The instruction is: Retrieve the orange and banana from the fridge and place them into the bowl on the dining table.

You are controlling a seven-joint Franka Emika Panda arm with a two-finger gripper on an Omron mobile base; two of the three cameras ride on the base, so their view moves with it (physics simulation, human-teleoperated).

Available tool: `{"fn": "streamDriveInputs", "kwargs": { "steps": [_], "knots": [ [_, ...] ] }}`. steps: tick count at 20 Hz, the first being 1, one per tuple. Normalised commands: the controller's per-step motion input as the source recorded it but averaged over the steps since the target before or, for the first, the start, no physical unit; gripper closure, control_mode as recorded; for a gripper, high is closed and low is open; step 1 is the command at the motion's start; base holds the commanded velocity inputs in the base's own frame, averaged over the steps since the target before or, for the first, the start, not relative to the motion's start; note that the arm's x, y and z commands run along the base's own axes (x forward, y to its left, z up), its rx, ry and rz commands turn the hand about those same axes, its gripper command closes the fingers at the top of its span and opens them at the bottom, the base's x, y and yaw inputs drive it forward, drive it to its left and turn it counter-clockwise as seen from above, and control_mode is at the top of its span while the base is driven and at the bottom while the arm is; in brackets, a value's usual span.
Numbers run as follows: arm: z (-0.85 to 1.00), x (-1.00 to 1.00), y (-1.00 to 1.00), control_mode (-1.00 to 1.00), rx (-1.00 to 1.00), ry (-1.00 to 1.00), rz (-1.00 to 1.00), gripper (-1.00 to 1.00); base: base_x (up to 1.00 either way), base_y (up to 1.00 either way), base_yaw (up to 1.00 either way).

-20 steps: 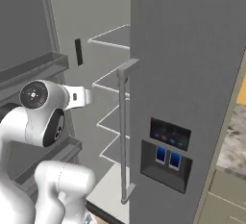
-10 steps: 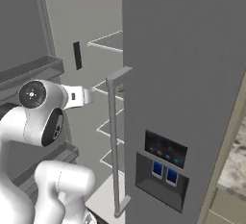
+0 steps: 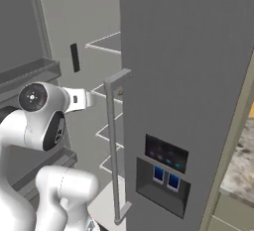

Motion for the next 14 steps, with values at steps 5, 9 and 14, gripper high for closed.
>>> {"fn": "streamDriveInputs", "kwargs": {
  "steps": [5, 9, 14],
  "knots": [
    [0.0, 0.0, 0.0, 1.0, 0.0, 0.0, 0.0, -1.0, 0.12, 0.15, -0.2],
    [0.0, 0.0, 0.0, 1.0, 0.0, 0.0, 0.0, -1.0, 0.04, 0.35, -0.23],
    [0.0, 0.0, 0.0, 1.0, 0.0, 0.0, 0.0, -1.0, 0.0, 0.44, -0.21]
  ]
}}
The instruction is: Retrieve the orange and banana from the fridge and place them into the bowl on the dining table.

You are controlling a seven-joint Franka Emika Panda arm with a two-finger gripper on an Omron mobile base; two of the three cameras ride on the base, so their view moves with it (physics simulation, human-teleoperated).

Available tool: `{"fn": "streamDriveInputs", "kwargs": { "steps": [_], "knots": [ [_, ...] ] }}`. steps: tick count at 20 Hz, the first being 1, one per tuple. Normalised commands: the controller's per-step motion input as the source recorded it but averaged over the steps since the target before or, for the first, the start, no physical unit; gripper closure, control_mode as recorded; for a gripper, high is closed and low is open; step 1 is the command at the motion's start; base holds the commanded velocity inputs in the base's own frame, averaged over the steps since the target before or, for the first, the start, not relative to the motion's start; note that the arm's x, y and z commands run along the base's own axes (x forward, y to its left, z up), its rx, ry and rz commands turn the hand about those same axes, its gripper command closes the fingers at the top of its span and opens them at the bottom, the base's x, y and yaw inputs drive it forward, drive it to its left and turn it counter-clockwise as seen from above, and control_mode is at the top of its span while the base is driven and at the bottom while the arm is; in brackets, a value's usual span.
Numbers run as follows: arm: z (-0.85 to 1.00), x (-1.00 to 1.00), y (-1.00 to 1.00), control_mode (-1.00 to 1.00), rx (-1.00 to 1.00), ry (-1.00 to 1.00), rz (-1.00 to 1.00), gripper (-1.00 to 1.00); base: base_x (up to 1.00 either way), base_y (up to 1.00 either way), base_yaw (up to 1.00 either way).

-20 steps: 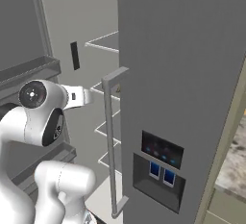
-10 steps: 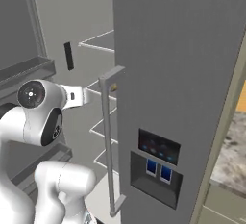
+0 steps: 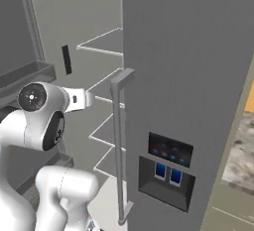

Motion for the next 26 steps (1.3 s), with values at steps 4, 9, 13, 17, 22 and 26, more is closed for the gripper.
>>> {"fn": "streamDriveInputs", "kwargs": {
  "steps": [4, 9, 13, 17, 22, 26],
  "knots": [
    [0.0, 0.0, 0.0, 1.0, 0.0, 0.0, 0.0, -1.0, 0.0, 0.34, -0.21],
    [0.0, 0.0, 0.0, 1.0, 0.0, 0.0, 0.0, -1.0, -0.1, 0.02, -0.19],
    [0.0, 0.0, 0.0, 1.0, 0.0, 0.0, 0.0, -1.0, -0.12, 0.01, -0.16],
    [0.0, 0.0, 0.0, 1.0, 0.0, 0.0, 0.0, -1.0, 0.0, 0.06, -0.08],
    [0.0, 0.26, 0.01, -1.0, 0.0, 0.0, -0.01, -1.0, 0.0, 0.0, -0.01],
    [0.0, 0.67, 0.05, -1.0, 0.0, 0.0, 0.0, -1.0, 0.0, 0.0, 0.0]
  ]
}}
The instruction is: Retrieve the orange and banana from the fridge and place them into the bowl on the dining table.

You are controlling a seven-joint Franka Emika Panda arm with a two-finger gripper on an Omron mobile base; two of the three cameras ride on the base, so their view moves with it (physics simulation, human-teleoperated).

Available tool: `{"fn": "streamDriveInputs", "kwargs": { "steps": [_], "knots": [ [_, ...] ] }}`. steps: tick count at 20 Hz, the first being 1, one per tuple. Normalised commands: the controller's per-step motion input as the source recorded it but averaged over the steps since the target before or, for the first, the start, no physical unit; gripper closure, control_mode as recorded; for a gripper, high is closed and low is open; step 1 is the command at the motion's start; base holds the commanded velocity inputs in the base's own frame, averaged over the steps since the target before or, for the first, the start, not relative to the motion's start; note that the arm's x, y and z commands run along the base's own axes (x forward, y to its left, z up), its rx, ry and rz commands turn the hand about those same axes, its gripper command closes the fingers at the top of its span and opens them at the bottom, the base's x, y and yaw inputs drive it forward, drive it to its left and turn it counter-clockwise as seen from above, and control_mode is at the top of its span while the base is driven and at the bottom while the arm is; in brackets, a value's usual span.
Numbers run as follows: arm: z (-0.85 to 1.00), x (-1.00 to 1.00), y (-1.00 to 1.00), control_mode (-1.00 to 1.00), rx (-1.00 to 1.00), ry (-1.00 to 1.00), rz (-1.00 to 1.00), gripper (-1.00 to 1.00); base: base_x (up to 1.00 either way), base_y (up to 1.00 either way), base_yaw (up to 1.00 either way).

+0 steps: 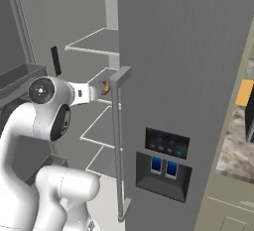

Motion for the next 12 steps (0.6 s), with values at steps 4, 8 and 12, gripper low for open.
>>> {"fn": "streamDriveInputs", "kwargs": {
  "steps": [4, 8, 12],
  "knots": [
    [0.0, 0.7, 0.06, -1.0, 0.0, 0.0, 0.0, -1.0, 0.0, 0.0, 0.0],
    [-0.02, 0.55, 0.08, -1.0, 0.0, 0.0, 0.0, -1.0, 0.0, 0.0, 0.0],
    [-0.12, 0.4, 0.05, -1.0, 0.0, 0.0, 0.0, -1.0, 0.0, 0.0, 0.0]
  ]
}}
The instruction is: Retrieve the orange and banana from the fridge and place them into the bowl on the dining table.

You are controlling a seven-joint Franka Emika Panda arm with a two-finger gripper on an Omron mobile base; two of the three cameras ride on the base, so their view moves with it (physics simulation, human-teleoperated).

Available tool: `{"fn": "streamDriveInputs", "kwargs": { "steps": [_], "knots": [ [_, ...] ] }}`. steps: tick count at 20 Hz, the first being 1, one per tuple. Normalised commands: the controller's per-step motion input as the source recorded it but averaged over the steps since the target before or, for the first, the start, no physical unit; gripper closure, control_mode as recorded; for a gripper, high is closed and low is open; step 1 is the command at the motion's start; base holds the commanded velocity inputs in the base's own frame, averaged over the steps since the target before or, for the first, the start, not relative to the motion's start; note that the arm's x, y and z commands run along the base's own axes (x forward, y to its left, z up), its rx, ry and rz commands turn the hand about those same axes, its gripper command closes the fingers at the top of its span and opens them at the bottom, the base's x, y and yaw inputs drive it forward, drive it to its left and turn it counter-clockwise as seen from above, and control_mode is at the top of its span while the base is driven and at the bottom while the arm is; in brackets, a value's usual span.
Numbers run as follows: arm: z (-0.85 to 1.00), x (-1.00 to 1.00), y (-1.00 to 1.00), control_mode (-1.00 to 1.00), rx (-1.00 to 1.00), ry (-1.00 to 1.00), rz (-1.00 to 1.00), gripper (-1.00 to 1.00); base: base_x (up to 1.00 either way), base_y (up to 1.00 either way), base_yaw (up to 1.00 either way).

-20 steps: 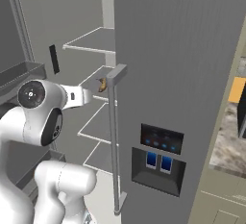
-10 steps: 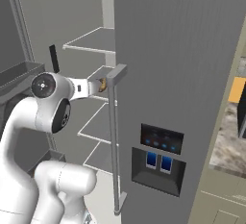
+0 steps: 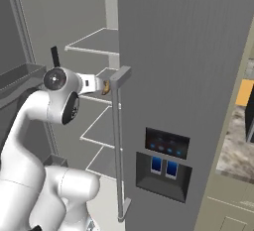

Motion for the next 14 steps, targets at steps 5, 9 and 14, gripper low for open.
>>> {"fn": "streamDriveInputs", "kwargs": {
  "steps": [5, 9, 14],
  "knots": [
    [-0.29, 0.23, 0.0, -1.0, 0.0, 0.01, -0.03, -1.0, 0.0, 0.0, 0.0],
    [-0.29, 0.31, 0.01, -1.0, 0.0, 0.01, -0.03, -1.0, 0.0, 0.0, 0.0],
    [-0.24, 0.5, 0.06, -1.0, 0.0, 0.06, -0.01, -1.0, 0.0, 0.0, 0.0]
  ]
}}
